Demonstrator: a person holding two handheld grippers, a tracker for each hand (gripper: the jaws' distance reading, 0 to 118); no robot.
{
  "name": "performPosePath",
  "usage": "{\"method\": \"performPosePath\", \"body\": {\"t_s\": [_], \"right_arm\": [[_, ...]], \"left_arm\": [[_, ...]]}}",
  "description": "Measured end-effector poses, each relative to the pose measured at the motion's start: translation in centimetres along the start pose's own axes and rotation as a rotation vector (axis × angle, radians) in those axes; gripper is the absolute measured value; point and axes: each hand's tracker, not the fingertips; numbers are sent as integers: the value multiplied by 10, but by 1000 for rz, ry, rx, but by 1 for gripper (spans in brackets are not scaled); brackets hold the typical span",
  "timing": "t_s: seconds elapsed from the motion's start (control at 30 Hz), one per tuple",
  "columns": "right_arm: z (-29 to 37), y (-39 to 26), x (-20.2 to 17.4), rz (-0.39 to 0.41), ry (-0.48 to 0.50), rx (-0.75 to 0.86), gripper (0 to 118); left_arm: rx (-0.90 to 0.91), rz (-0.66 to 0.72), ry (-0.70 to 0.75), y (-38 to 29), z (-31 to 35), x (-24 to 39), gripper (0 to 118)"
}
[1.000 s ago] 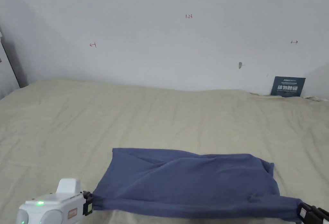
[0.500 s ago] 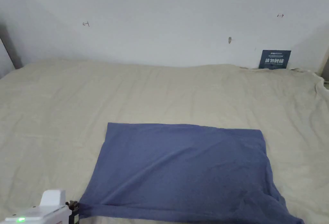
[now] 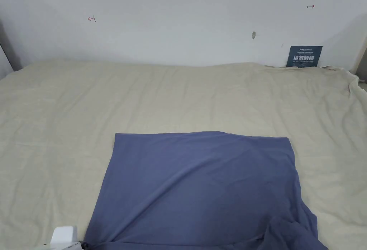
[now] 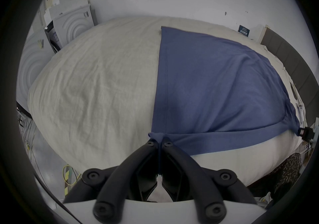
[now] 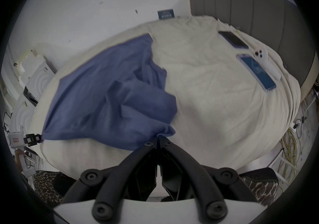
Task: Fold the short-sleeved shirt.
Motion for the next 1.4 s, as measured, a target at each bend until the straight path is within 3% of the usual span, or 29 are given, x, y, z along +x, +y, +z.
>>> {"method": "performPosePath", "body": {"t_s": [0.07, 0.17, 0.2, 0.23, 0.3, 0.33, 0.53, 0.67, 0.77, 0.87, 0.93, 1.0, 1.07, 1.17, 1.4], "right_arm": [[-8, 0, -2, -6, -9, -45, 0], [-4, 4, -4, -24, -19, -30, 2], [-2, 5, -5, -32, -18, -28, 12], [5, 7, -10, -38, -11, -30, 31], [18, 13, -17, -8, -10, 1, 78], [26, 17, -21, 19, -1, 42, 87], [89, 60, -55, 115, 45, 285, 87], [121, 80, -74, 171, 56, 448, 87], [136, 87, -84, 218, 26, 546, 86], [145, 89, -91, 250, -11, 619, 68], [144, 90, -89, 251, -13, 642, 40], [145, 90, -90, 259, -20, 655, 7], [144, 89, -88, 272, -31, 671, 0], [148, 87, -92, 276, -6, 678, 0], [151, 85, -94, 286, -12, 669, 0]], "left_arm": [[8, 15, 9, 0, 0, 0, 1], [2, 10, 12, 0, 4, 4, 19], [1, 8, 12, -1, 7, 4, 38], [3, 10, 12, -2, 9, 5, 60], [6, 11, 30, 0, 16, 8, 98], [22, 8, 34, 3, 23, 9, 105], [271, 72, -43, 39, 83, 23, 107], [407, 45, -57, 61, 121, 37, 110], [522, -12, -22, 71, 143, 49, 109], [596, -58, 7, 75, 155, 59, 103], [650, -77, 9, 74, 161, 65, 74], [661, -81, 16, 74, 161, 70, 25], [654, -75, -8, 74, 161, 71, 4], [611, -43, -78, 71, 154, 69, 0], [496, -58, -69, 60, 134, 62, 0]]}}
